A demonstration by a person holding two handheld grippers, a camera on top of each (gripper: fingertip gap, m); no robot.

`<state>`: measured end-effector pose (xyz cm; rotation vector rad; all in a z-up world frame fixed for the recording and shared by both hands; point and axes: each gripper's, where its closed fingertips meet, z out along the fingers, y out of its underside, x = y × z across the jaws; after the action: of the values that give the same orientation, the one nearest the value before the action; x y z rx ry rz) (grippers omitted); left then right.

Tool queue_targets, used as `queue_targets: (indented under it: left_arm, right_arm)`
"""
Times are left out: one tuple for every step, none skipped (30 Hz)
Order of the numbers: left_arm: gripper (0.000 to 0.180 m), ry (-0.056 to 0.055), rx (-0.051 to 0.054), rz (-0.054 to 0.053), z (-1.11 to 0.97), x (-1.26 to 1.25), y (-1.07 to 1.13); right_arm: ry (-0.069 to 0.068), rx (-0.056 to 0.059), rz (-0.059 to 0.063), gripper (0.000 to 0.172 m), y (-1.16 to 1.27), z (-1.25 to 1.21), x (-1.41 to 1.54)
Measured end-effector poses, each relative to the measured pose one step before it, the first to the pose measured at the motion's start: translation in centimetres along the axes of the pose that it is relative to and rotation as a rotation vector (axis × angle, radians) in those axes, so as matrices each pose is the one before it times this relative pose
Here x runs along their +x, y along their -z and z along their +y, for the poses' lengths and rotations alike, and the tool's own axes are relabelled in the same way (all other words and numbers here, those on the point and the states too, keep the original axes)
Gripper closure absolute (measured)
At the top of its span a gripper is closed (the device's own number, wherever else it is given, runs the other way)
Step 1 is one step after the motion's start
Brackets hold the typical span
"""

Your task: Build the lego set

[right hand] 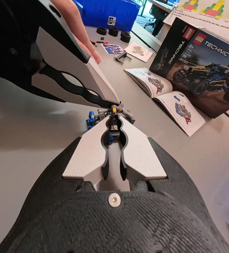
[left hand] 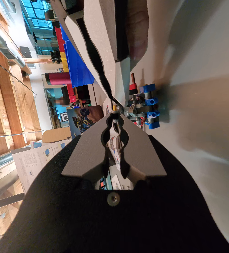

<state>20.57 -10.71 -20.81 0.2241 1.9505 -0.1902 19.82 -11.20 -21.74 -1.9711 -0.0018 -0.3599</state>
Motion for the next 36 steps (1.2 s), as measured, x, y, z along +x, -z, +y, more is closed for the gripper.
queue_targets:
  left_arm:
    - [0.176, -0.0096, -0.0033, -0.0021, -0.024, -0.011, -0.009]
    - [0.176, -0.0099, -0.0048, -0.0026, -0.004, -0.008, -0.048]
    - [0.176, -0.0075, -0.0046, -0.0022, -0.004, -0.021, -0.056]
    - [0.176, -0.0002, -0.0011, -0.0007, -0.009, -0.028, -0.059]
    - [0.176, 0.0082, 0.0020, 0.0013, -0.021, -0.015, -0.053]
    - [0.176, 0.0112, 0.0056, 0.0027, -0.049, -0.012, -0.035]
    - [0.177, 0.0141, 0.0049, 0.0017, -0.031, -0.005, -0.027]
    - [0.177, 0.0129, 0.0018, -0.0017, 0.005, -0.029, -0.032]
    - [0.177, 0.0050, 0.0010, -0.0050, 0.036, -0.030, -0.040]
    - [0.177, -0.0006, 0.0044, -0.0045, -0.036, 0.002, -0.019]
    - [0.176, 0.0141, 0.0129, 0.0047, -0.172, 0.104, 0.005]
    - [0.176, 0.0301, 0.0055, 0.0038, -0.046, 0.042, 0.009]
    - [0.176, 0.0294, 0.0106, 0.0029, -0.035, 0.009, -0.007]
    - [0.176, 0.0296, 0.0063, 0.0002, 0.059, -0.028, -0.011]
    - [0.176, 0.0209, 0.0018, -0.0063, 0.098, -0.078, 0.002]
    - [0.176, 0.0061, 0.0076, -0.0100, -0.043, -0.077, 0.056]
    - [0.176, -0.0068, 0.0072, -0.0092, -0.104, -0.022, 0.039]
    - [0.176, -0.0085, 0.0007, -0.0120, -0.055, -0.047, 0.019]
    - [0.177, -0.0073, -0.0074, -0.0010, 0.066, 0.110, -0.052]
    - [0.176, -0.0014, -0.0065, -0.0048, 0.066, 0.042, -0.054]
    - [0.176, 0.0007, 0.0000, -0.0066, 0.013, -0.013, -0.026]
    - [0.176, 0.0034, 0.0021, -0.0032, -0.012, 0.004, 0.002]
    - [0.176, 0.0087, 0.0005, -0.0014, 0.018, -0.015, 0.003]
    - [0.176, 0.0161, -0.0018, 0.0008, 0.069, -0.021, -0.007]
    - [0.176, 0.0238, 0.0009, -0.0024, 0.069, -0.115, 0.014]
    - [0.176, 0.0327, 0.0094, -0.0108, -0.040, -0.326, 0.085]
    - [0.176, 0.0428, 0.0177, -0.0122, -0.159, -0.432, 0.209]
    - [0.175, 0.0481, 0.0191, 0.0041, -0.236, -0.239, 0.249]
    - [0.172, 0.0450, 0.0167, 0.0134, -0.225, -0.079, 0.232]
    - [0.170, 0.0299, 0.0114, 0.0092, -0.162, -0.063, 0.200]
    - [0.170, 0.0120, 0.0022, 0.0025, -0.045, -0.081, 0.130]
    - [0.169, -0.0009, -0.0065, -0.0018, 0.072, -0.078, 0.052]
    - [0.168, -0.0075, -0.0055, -0.0049, 0.069, -0.078, -0.016]
    - [0.168, -0.0068, 0.0021, 0.0070, -0.034, 0.136, -0.043]
    - [0.167, -0.0012, 0.0006, 0.0167, -0.018, 0.308, -0.077]
    - [0.166, -0.0038, -0.0001, 0.0123, -0.012, 0.289, -0.071]
  right_arm:
    - [-0.0004, -0.0010, -0.0001, 0.167, 0.031, 0.028, 0.010]
    - [0.0004, -0.0007, 0.0029, 0.168, 0.019, 0.027, 0.044]
    - [0.0005, -0.0010, 0.0044, 0.168, 0.004, 0.023, 0.062]
    - [-0.0015, -0.0011, 0.0032, 0.167, 0.012, 0.023, 0.055]
    - [-0.0027, -0.0007, 0.0026, 0.167, 0.034, 0.024, 0.065]
    - [-0.0033, 0.0002, 0.0001, 0.167, 0.036, 0.015, 0.028]
    - [-0.0035, 0.0014, -0.0010, 0.167, 0.022, -0.015, 0.012]
    - [-0.0024, 0.0017, 0.0020, 0.167, -0.003, -0.033, 0.047]
    - [0.0002, 0.0012, 0.0023, 0.167, -0.065, -0.049, 0.003]
    - [-0.0023, -0.0011, -0.0033, 0.167, -0.098, -0.042, -0.072]
    - [-0.0048, -0.0044, -0.0058, 0.168, -0.095, 0.012, -0.100]
    - [0.0010, -0.0032, -0.0013, 0.168, -0.045, 0.032, -0.037]
    - [0.0012, 0.0010, 0.0030, 0.167, 0.035, -0.007, 0.049]
    - [-0.0055, 0.0014, -0.0004, 0.168, 0.053, 0.004, 0.033]
    - [-0.0064, 0.0034, 0.0015, 0.168, 0.049, -0.027, 0.065]
    - [-0.0042, 0.0010, -0.0033, 0.167, 0.014, -0.013, -0.018]
    - [0.0006, -0.0034, -0.0057, 0.168, -0.028, 0.045, -0.089]
    - [0.0039, -0.0047, -0.0013, 0.167, -0.066, 0.042, -0.055]
    - [0.0024, -0.0022, 0.0051, 0.167, -0.071, 0.001, 0.028]
    - [-0.0011, 0.0055, 0.0064, 0.167, -0.022, -0.107, 0.069]
    - [-0.0001, -0.0002, 0.0022, 0.167, -0.006, -0.009, 0.040]
    - [0.0012, 0.0008, 0.0006, 0.167, 0.026, -0.001, 0.003]
    - [-0.0011, 0.0015, 0.0015, 0.167, 0.023, -0.002, 0.030]
    - [-0.0037, 0.0003, 0.0008, 0.167, 0.010, -0.007, 0.041]
    - [-0.0035, -0.0002, 0.0002, 0.167, -0.006, -0.001, 0.019]
    - [-0.0012, -0.0020, 0.0025, 0.167, -0.013, 0.031, 0.039]
    - [-0.0016, -0.0015, 0.0063, 0.168, -0.013, 0.015, 0.093]
    - [-0.0015, -0.0011, 0.0014, 0.168, -0.006, 0.014, 0.026]
    - [0.0002, -0.0014, -0.0031, 0.167, -0.006, 0.025, -0.037]
    - [0.0003, -0.0019, -0.0021, 0.167, -0.017, 0.023, -0.035]
    - [0.0017, -0.0022, -0.0037, 0.168, -0.021, 0.021, -0.060]
    - [0.0029, -0.0033, -0.0050, 0.167, -0.044, 0.041, -0.088]
    - [0.0032, -0.0041, -0.0033, 0.167, -0.046, 0.046, -0.073]
    - [0.0017, -0.0049, 0.0004, 0.167, -0.034, 0.062, -0.021]
    - [0.0004, -0.0050, 0.0003, 0.167, -0.038, 0.066, -0.013]
    - [0.0008, -0.0026, -0.0011, 0.168, -0.016, 0.041, -0.020]
